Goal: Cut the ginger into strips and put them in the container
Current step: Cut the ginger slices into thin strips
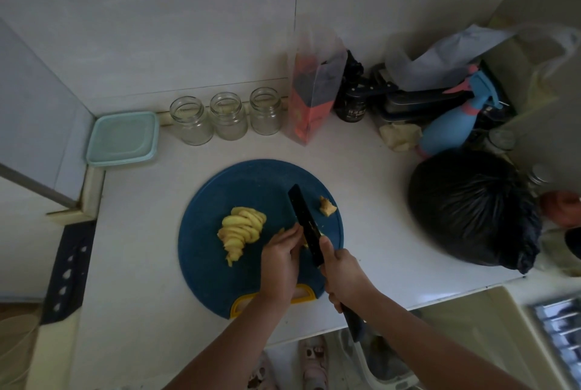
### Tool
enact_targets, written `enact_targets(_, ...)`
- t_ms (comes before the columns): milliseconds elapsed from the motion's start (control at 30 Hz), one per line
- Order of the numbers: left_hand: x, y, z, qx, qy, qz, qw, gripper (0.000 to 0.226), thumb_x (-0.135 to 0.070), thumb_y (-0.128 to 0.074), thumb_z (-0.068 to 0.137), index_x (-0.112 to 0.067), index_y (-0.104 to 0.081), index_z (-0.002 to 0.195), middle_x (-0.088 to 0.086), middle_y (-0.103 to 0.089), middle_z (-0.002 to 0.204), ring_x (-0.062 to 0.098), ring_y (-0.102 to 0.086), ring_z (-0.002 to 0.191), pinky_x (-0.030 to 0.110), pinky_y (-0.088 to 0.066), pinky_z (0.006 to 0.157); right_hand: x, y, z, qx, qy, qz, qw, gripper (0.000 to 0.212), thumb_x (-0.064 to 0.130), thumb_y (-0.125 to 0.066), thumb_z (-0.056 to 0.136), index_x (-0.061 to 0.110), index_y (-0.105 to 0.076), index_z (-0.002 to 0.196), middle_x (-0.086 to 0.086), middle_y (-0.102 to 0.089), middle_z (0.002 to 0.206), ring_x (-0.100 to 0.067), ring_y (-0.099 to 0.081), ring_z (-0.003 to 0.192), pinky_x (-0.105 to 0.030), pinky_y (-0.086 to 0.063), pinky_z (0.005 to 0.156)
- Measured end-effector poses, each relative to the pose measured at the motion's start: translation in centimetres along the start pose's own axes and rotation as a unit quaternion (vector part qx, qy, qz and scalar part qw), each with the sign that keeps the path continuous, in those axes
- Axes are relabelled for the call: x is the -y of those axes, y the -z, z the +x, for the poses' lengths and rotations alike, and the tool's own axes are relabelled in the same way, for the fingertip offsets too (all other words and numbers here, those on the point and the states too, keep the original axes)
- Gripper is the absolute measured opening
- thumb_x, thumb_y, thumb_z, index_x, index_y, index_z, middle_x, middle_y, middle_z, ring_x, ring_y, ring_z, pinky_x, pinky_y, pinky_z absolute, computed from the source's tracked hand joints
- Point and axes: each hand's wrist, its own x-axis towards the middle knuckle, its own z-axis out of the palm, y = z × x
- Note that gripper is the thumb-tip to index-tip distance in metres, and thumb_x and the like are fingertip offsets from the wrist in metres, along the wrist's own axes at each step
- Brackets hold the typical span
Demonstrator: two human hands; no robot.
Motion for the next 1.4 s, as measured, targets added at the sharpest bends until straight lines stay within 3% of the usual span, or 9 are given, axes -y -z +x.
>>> enact_targets(433,0.8,-0.5,-0.2,-0.01,0.011,-0.011,1.0,0.028,0.003,-0.062,0.077,0.0,-0.07,0.103,0.012,-0.07,0.104,0.012,-0.056,0.104,0.029,-0.042,0.095,-0.2,-1.8,0.4,-0.032,0.043,0.005,0.999,0.057,0.057,-0.017,0.097,0.015,-0.048,0.074,-0.005,-0.053,0.068,-0.018,-0.055,0.059,-0.029,-0.048,0.049)
enact_targets(533,0.6,-0.5,-0.2,-0.008,0.015,-0.013,1.0,0.027,-0.002,-0.064,0.077,0.002,-0.069,0.103,0.015,-0.07,0.102,0.012,-0.054,0.106,0.029,-0.039,0.099,0.5,-2.6,0.9,-0.067,0.07,-0.012,0.995,0.053,0.052,-0.018,0.099,0.018,-0.051,0.074,-0.001,-0.054,0.07,-0.017,-0.058,0.069,-0.033,-0.052,0.067)
enact_targets(667,0.4,-0.1,-0.5,0.036,-0.013,0.033,0.999,0.037,-0.024,-0.051,0.083,-0.002,-0.069,0.106,0.012,-0.07,0.104,0.017,-0.06,0.104,0.037,-0.049,0.09,1.8,-2.6,1.7,-0.083,0.101,-0.017,0.991,0.054,0.049,-0.018,0.101,0.016,-0.055,0.08,-0.001,-0.055,0.071,-0.017,-0.058,0.073,-0.029,-0.047,0.072)
enact_targets(800,0.4,0.2,-0.5,0.049,0.005,0.057,0.997,0.031,-0.021,-0.056,0.086,-0.001,-0.069,0.106,0.014,-0.069,0.107,0.026,-0.064,0.101,0.037,-0.052,0.09,0.6,-1.5,1.1,-0.065,0.114,-0.067,0.989,0.056,0.048,-0.017,0.101,0.012,-0.057,0.083,-0.008,-0.058,0.08,-0.027,-0.061,0.088,-0.036,-0.048,0.083)
enact_targets(900,-0.1,0.4,-0.2,0.041,0.022,0.055,0.997,0.027,-0.003,-0.068,0.082,0.001,-0.068,0.109,0.014,-0.068,0.109,0.029,-0.065,0.101,0.029,-0.046,0.092,-0.8,-0.6,0.4,-0.039,0.088,-0.076,0.992,0.059,0.055,-0.019,0.098,0.013,-0.052,0.073,-0.008,-0.055,0.073,-0.028,-0.063,0.079,-0.041,-0.054,0.077)
enact_targets(1000,-0.3,1.0,0.0,0.038,0.027,0.054,0.997,0.029,0.002,-0.07,0.078,0.001,-0.069,0.107,0.014,-0.069,0.107,0.026,-0.067,0.098,0.024,-0.048,0.09,-1.4,0.9,0.0,-0.014,0.068,0.001,0.998,0.059,0.059,-0.027,0.096,0.01,-0.052,0.074,-0.009,-0.053,0.067,-0.02,-0.054,0.052,-0.034,-0.049,0.048)
enact_targets(1133,0.1,1.8,-0.4,0.021,0.024,0.048,0.998,0.029,0.006,-0.065,0.08,0.002,-0.067,0.109,0.015,-0.067,0.113,0.028,-0.066,0.102,0.037,-0.051,0.091,-1.1,3.2,-0.4,-0.003,0.07,0.077,0.995,0.058,0.062,-0.031,0.093,0.01,-0.049,0.074,-0.005,-0.046,0.056,-0.014,-0.042,0.036,-0.024,-0.037,0.039)
enact_targets(1267,-0.3,1.6,-1.2,0.013,-0.012,0.084,0.996,0.04,-0.025,-0.051,0.09,-0.004,-0.058,0.124,0.012,-0.052,0.133,0.023,-0.047,0.123,0.029,-0.038,0.105,-0.5,4.8,-0.6,-0.015,0.091,0.092,0.992,0.057,0.061,-0.031,0.093,0.011,-0.046,0.069,-0.003,-0.043,0.051,-0.014,-0.04,0.035,-0.023,-0.037,0.039)
enact_targets(1400,-1.1,-0.4,-0.9,0.131,-0.121,0.172,0.969,0.048,-0.039,-0.045,0.087,-0.013,-0.057,0.125,0.01,-0.051,0.135,0.025,-0.038,0.128,0.041,-0.041,0.103,-0.4,5.7,-0.7,-0.015,0.102,0.075,0.992,0.057,0.06,-0.03,0.094,0.012,-0.045,0.069,-0.003,-0.044,0.052,-0.012,-0.04,0.035,-0.024,-0.04,0.041)
